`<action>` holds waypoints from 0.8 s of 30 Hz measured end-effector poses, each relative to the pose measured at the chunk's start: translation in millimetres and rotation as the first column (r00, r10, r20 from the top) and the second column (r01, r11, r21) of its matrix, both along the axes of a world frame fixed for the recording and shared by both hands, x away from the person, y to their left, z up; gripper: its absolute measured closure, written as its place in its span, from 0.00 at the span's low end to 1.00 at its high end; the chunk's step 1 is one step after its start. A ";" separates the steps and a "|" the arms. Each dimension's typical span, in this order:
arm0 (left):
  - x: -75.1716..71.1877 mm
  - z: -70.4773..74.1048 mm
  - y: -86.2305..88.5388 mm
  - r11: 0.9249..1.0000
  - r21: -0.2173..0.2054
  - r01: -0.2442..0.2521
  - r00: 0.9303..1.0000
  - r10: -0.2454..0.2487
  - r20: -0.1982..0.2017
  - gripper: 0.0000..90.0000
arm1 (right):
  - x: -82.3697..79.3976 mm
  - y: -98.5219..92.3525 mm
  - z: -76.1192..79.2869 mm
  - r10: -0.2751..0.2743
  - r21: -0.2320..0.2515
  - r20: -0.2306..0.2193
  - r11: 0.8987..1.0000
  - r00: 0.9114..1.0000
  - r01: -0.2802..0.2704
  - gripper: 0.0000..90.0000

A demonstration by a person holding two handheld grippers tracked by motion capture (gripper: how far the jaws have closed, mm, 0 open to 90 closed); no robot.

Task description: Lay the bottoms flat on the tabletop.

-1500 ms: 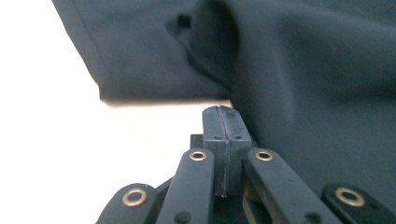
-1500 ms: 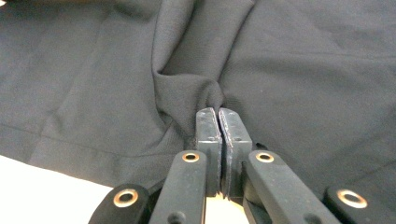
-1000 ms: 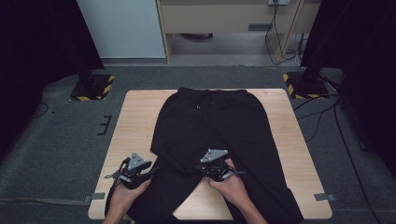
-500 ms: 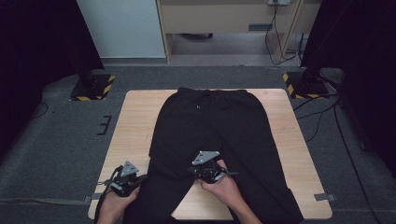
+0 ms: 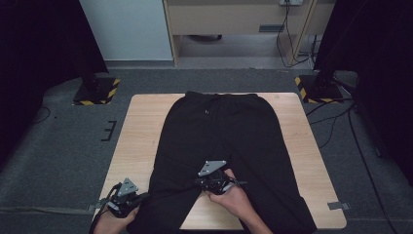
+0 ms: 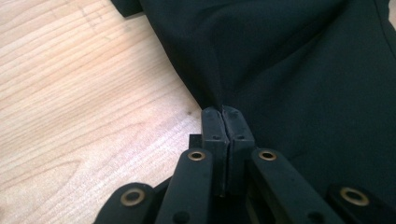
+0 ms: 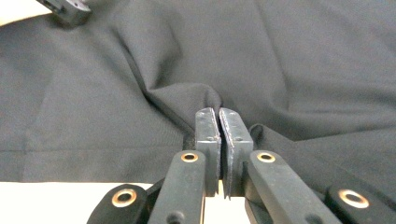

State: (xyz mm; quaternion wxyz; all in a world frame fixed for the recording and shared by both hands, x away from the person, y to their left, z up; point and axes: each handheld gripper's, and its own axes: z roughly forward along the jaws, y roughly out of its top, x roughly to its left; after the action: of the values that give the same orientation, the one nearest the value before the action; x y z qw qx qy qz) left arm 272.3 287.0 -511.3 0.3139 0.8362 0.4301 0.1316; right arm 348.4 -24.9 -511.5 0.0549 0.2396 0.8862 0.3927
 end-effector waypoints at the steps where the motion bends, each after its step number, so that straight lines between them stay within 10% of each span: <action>1: -0.7 -0.5 0.4 1.000 0.008 0.003 1.000 -0.003 -0.002 0.99 | -0.7 0.0 -1.4 0.002 -0.001 -0.006 1.000 1.000 -0.002 0.97; 7: -5.0 -0.4 6.0 1.000 0.003 0.001 1.000 -0.001 0.017 0.98 | -2.7 5.1 -4.7 0.013 0.005 -0.014 1.000 1.000 -0.013 0.96; 10: 0.4 2.7 5.2 1.000 -0.031 -0.001 0.998 0.003 0.060 0.72 | -2.2 2.2 -3.2 0.017 -0.011 -0.014 1.000 1.000 -0.017 0.89; 16: 34.0 13.6 -1.3 0.995 -0.082 -0.050 0.988 0.061 0.139 0.52 | 4.1 -30.0 14.0 -0.081 0.013 0.020 0.997 0.997 0.081 0.58; 24: 82.1 -6.9 -18.7 0.995 -0.022 -0.094 0.992 0.095 0.077 0.55 | 22.4 -70.6 20.2 -0.242 -0.018 0.065 0.970 0.968 0.244 0.65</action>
State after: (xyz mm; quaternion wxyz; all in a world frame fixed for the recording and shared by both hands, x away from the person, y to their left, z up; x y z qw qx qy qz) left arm 354.4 268.3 -518.3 0.3318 0.8061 0.4576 0.1750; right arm 370.8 -95.4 -491.3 0.1331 0.3334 0.8531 0.3787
